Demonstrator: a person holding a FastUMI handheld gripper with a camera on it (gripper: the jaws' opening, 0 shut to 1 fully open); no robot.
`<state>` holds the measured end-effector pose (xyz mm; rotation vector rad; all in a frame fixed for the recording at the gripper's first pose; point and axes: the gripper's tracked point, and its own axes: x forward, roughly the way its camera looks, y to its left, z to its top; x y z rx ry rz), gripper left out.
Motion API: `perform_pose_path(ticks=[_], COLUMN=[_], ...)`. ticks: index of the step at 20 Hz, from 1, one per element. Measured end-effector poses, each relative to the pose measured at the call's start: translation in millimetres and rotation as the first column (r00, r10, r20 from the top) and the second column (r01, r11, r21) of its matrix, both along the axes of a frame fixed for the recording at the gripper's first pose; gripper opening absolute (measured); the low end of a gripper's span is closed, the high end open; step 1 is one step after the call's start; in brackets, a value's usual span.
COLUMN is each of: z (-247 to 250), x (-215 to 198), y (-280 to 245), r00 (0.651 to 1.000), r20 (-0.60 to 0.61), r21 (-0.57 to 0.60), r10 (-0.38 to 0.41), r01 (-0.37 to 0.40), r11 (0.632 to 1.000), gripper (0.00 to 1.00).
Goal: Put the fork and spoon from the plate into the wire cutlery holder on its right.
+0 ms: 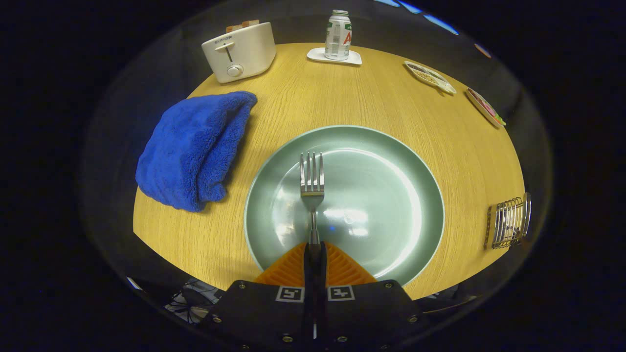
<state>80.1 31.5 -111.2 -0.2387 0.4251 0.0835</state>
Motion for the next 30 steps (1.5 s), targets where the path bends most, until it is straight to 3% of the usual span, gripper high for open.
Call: perform_pose_path(ticks=[8, 13, 21, 25, 30], z=[11, 43, 79, 96, 108], x=[-8, -21, -39, -56, -69], y=[-6, -21, -68, -110, -162], r00=[0.998, 0.985, 0.959, 0.927, 0.875], r20=[0.058, 0.146, 0.185, 0.185, 0.12], r21=[-0.002, 0.059, 0.119, 0.191, 0.372], r10=[-0.02, -0.089, -0.216, -0.326, -0.469], r01=[0.021, 0.081, 0.196, 0.292, 0.398], r11=[1.0, 0.995, 0.973, 0.937, 0.838], gripper=[0.03, 0.03, 0.03, 0.03, 0.03])
